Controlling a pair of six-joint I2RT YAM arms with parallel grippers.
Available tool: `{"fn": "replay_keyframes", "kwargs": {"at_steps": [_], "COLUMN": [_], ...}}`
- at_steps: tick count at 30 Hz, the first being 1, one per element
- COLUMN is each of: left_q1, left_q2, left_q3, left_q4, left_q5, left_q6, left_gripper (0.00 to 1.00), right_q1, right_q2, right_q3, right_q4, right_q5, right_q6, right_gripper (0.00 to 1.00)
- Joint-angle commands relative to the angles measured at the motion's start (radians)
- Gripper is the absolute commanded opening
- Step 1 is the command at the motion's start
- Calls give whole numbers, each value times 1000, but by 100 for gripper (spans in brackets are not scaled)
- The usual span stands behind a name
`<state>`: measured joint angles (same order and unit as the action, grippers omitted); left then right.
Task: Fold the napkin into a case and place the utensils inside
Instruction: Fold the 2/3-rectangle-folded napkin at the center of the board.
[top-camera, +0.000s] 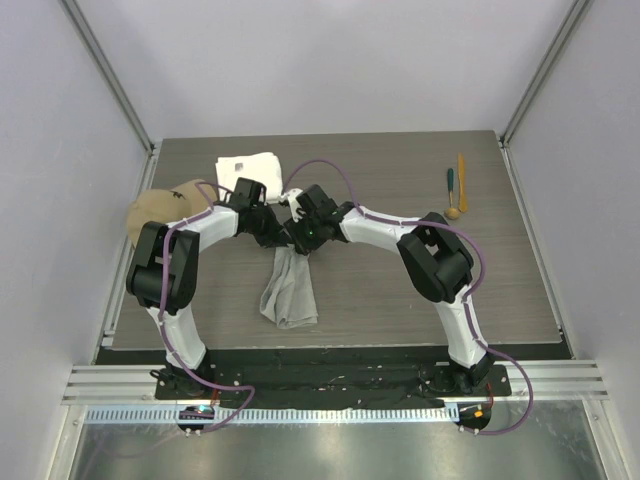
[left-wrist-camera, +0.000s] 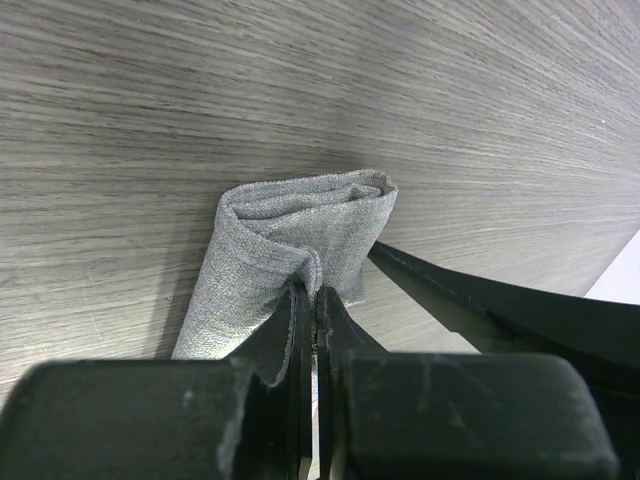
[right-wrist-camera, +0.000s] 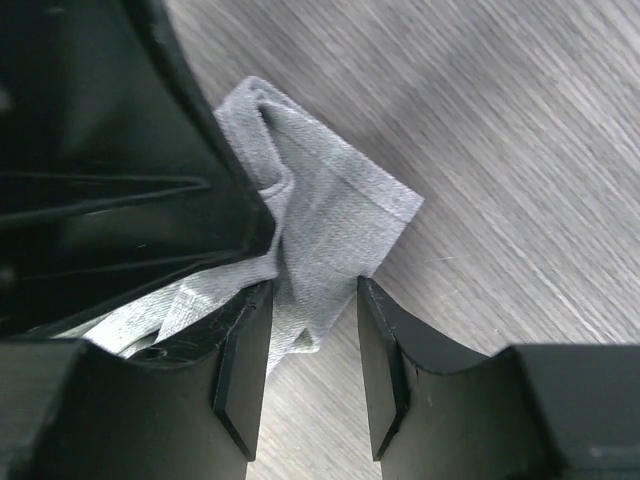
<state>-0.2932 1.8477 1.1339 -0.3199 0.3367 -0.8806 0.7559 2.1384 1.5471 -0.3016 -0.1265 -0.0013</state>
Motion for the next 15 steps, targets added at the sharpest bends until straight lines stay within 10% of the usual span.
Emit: {"fn": "replay_keyframes", "kwargs": {"at_steps": [1,8,15], "left_q1": [-3,-1,-6], "left_q2": [-45,-30,-18], "left_q3": [26,26,26], "left_q4": [-19,-12,-1], "left_q5": [12,32,42], "left_q6": [15,15,9], "left_gripper": [0,0,0], "right_q1": [3,3,-16], "right_q2": [2,5,15], "right_q3": [39,68,91], "right_q4": [15,21,21], "right_q5": [67,65,12], "right_q6": [-19,0,87], "right_gripper": [42,11,1]}}
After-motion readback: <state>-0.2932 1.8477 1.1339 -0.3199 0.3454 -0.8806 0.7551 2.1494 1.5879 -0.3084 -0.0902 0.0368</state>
